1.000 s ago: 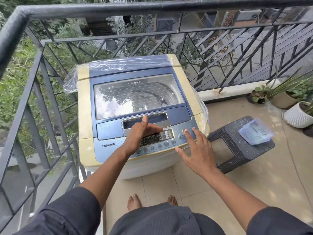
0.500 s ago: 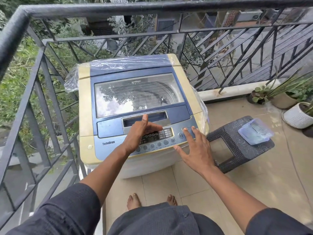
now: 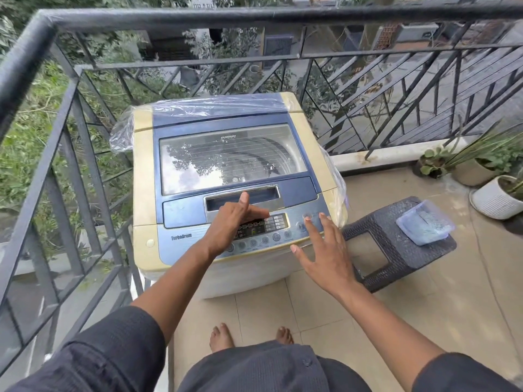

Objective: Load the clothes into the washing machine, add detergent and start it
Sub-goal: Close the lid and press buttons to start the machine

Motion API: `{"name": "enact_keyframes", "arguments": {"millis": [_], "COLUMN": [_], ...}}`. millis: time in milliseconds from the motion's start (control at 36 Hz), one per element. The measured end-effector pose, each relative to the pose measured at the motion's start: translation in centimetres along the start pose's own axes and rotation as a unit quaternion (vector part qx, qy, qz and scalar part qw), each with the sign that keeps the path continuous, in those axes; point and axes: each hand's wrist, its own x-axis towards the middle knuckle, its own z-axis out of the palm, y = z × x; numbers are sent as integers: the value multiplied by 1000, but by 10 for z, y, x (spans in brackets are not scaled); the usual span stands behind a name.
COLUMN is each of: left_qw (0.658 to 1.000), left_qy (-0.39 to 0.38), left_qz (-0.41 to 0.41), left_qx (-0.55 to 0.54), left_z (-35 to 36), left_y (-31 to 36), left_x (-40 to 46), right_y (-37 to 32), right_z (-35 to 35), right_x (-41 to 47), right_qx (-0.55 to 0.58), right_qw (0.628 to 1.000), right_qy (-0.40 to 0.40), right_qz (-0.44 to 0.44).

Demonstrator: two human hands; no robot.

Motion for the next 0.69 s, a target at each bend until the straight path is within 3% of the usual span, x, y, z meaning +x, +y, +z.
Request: {"name": "enact_keyframes", "arguments": {"millis": [694], "left_qw": [999], "left_qy": [36], "left_qz": [3], "left_qx": [-27], "left_z": [-15], "left_y": [-12], "left_x": [-13], "right_y": [-83], "right_z": [18], "right_x": [-23], "right_qx": [-54], "right_qw": [981], "right_qy": [-55], "right_qz": [-176]}}
